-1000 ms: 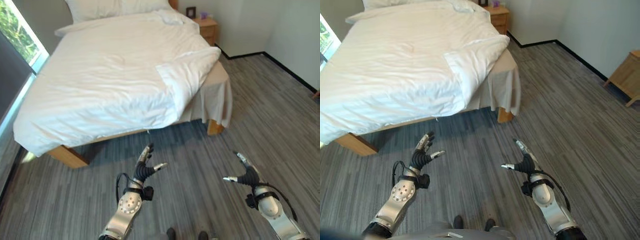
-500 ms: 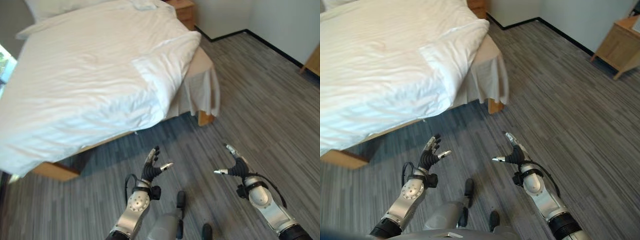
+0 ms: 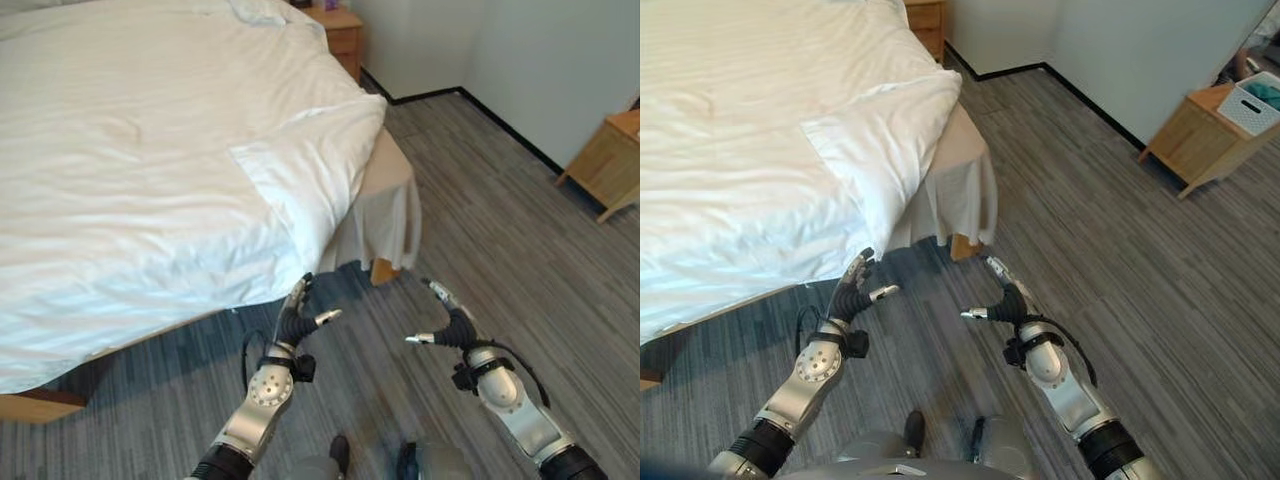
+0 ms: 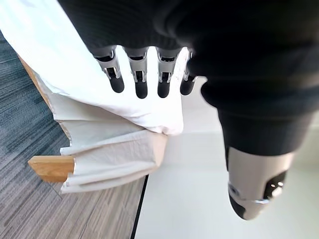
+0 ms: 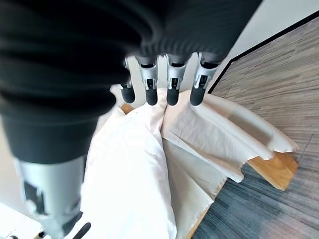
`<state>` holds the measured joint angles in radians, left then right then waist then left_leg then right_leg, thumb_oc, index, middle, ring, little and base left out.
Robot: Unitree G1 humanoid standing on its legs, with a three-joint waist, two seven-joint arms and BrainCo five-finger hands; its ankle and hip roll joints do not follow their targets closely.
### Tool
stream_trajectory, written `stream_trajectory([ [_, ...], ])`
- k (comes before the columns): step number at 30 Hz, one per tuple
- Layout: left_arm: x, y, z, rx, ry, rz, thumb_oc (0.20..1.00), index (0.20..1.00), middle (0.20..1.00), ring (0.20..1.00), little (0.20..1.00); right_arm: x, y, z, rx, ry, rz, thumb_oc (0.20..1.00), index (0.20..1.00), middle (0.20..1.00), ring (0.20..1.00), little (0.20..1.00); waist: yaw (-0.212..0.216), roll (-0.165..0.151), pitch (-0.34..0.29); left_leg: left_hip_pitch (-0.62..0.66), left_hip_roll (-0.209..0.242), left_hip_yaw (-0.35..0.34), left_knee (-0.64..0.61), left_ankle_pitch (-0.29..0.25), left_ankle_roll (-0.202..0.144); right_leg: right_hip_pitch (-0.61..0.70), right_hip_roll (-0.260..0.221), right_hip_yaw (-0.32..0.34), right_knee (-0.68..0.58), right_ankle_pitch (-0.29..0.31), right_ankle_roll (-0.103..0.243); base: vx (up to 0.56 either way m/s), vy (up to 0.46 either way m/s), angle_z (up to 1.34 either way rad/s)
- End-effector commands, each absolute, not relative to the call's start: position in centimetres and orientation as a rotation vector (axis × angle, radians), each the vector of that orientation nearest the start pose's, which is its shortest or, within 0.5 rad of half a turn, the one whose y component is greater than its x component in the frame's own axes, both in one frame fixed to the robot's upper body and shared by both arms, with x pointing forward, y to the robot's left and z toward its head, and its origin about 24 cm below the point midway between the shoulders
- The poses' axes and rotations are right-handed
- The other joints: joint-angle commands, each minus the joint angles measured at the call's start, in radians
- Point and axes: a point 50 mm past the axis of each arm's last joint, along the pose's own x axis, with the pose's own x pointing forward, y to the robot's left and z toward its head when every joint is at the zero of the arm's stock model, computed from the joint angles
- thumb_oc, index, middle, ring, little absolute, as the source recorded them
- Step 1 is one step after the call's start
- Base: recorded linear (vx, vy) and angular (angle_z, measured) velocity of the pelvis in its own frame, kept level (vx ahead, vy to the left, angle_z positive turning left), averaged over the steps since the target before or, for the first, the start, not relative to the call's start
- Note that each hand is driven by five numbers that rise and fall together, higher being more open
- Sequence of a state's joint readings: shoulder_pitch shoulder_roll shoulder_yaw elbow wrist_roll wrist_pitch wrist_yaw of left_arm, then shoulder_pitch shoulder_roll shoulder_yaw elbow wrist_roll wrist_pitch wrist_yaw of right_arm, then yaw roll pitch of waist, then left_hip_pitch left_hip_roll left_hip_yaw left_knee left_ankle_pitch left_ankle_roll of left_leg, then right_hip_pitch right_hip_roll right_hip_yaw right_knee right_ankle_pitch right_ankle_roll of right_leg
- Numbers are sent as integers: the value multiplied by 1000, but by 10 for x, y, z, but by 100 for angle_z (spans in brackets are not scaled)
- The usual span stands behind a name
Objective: Making the bed.
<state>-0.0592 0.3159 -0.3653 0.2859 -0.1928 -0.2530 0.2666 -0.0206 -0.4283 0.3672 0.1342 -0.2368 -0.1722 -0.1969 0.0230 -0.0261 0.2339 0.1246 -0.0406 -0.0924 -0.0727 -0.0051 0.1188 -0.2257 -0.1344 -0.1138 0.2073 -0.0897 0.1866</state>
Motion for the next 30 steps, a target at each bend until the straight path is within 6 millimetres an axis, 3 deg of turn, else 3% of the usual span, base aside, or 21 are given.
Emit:
stream_trajectory([
  [1,254,149,18,121,-54,-54,1000,1000,1000,1000,1000,250,-160,38,-657,-162,180,1000,1000,1000,1000,1000,-19,-12,-20,65,42,-6,-15,-127,-149,37,9,9,-235,157,14,511,-127,52],
  [4,250,153,14,127,-36,-40,1000,1000,1000,1000,1000,243,-166,31,-679,-123,174,1000,1000,1000,1000,1000,-40,-8,-28,142,68,-53,-15,-189,-165,-3,0,45,-246,202,36,542,-164,52],
  [6,245,151,8,119,-14,-56,1000,1000,1000,1000,1000,235,-170,21,-682,-76,181,1000,1000,1000,1000,1000,-50,-30,-61,196,84,-109,-15,-229,-178,28,-15,79,-232,230,19,647,-334,100],
  [9,240,151,1,100,16,-43,1000,1000,1000,1000,1000,234,-173,18,-708,-67,188,1000,1000,1000,1000,1000,-53,-11,-78,202,124,-116,51,-204,-201,43,5,69,-199,218,5,357,-198,80],
  [11,238,152,-1,81,29,-43,1000,1000,1000,1000,1000,237,-177,22,-763,-86,189,1000,1000,1000,1000,1000,-50,8,-74,131,130,-105,223,-116,-227,97,16,37,-214,191,-21,295,-179,8],
  [13,239,153,6,81,2,-36,1000,1000,1000,1000,1000,243,-177,45,-794,-206,166,1000,1000,1000,1000,1000,-33,9,-35,-30,115,-74,540,15,-252,180,19,10,-245,154,-66,242,-220,-1],
  [14,240,152,9,81,-13,-32,1000,1000,1000,1000,1000,244,-180,52,-798,-240,143,1000,1000,1000,1000,1000,-22,-13,-15,-92,122,-8,631,30,-236,220,7,-5,-257,135,-85,305,-331,-3],
  [15,243,148,17,75,-51,-45,1000,1000,1000,1000,1000,249,-184,61,-815,-282,97,1000,1000,1000,1000,1000,-2,-31,14,-199,163,107,733,-2,-220,272,-6,-24,-282,109,-97,313,-285,9],
  [16,245,146,21,73,-68,-52,1000,1000,1000,1000,1000,251,-187,64,-828,-293,75,1000,1000,1000,1000,1000,2,-34,21,-242,194,168,728,-11,-220,296,-10,-35,-289,93,-97,222,-148,4],
  [17,245,145,21,73,-68,-53,1000,1000,1000,1000,1000,251,-188,64,-829,-293,74,1000,1000,1000,1000,1000,6,-31,22,-242,198,171,734,-17,-219,296,-7,-33,-288,91,-96,356,-45,26],
  [18,247,143,26,73,-91,-68,1000,1000,1000,1000,1000,251,-191,67,-825,-299,51,1000,1000,1000,1000,1000,14,-30,17,-295,202,251,622,-44,-212,334,-2,-47,-295,65,-91,394,4,25],
  [20,244,141,26,86,-98,-76,1000,1000,1000,1000,1000,248,-193,67,-827,-302,45,1000,1000,1000,1000,1000,32,-27,2,-312,130,312,438,-59,-180,367,6,-44,-295,33,-79,499,64,41],
  [22,243,139,26,88,-97,-89,1000,1000,1000,1000,1000,248,-196,63,-838,-283,38,1000,1000,1000,1000,1000,48,-7,-19,-324,109,383,242,27,-189,406,35,-55,-295,-11,-71,478,104,27],
  [23,244,138,30,75,-110,-95,1000,1000,1000,1000,1000,251,-200,65,-854,-278,-4,1000,1000,1000,1000,1000,51,5,-33,-341,139,491,168,73,-194,444,55,-80,-295,-45,-67,511,114,29],
  [24,244,138,32,67,-115,-91,1000,1000,1000,1000,1000,252,-202,66,-867,-280,-23,1000,1000,1000,1000,1000,58,0,-38,-338,148,516,153,93,-190,466,56,-87,-295,-52,-65,392,89,30],
  [25,244,139,32,68,-114,-91,1000,1000,1000,1000,1000,252,-201,66,-867,-279,-24,1000,1000,1000,1000,1000,57,-4,-35,-331,142,516,151,90,-190,472,52,-89,-295,-56,-63,437,143,25],
  [26,243,141,30,70,-98,-80,1000,1000,1000,1000,1000,253,-202,65,-930,-282,-48,1000,1000,1000,1000,1000,67,-10,-58,-285,108,480,94,70,-139,482,56,-101,-215,-61,-55,422,157,16],
  [27,243,140,31,66,-103,-87,1000,1000,1000,1000,1000,251,-207,66,-965,-292,-94,1000,1000,1000,1000,1000,71,-22,-61,-253,98,469,56,77,-129,468,56,-105,-121,-63,-39,493,206,-7],
  [29,246,140,34,86,-116,-84,1000,1000,1000,1000,1000,255,-214,72,-1039,-320,-194,1000,1000,1000,1000,1000,58,-29,-54,-181,85,456,8,50,-104,374,45,-106,97,-12,37,224,138,-4],
  [30,247,140,34,87,-118,-82,1000,1000,1000,1000,1000,255,-214,72,-1039,-323,-196,1000,1000,1000,1000,1000,61,-27,-56,-185,90,459,6,55,-103,364,49,-102,102,-9,35,237,115,24],
])
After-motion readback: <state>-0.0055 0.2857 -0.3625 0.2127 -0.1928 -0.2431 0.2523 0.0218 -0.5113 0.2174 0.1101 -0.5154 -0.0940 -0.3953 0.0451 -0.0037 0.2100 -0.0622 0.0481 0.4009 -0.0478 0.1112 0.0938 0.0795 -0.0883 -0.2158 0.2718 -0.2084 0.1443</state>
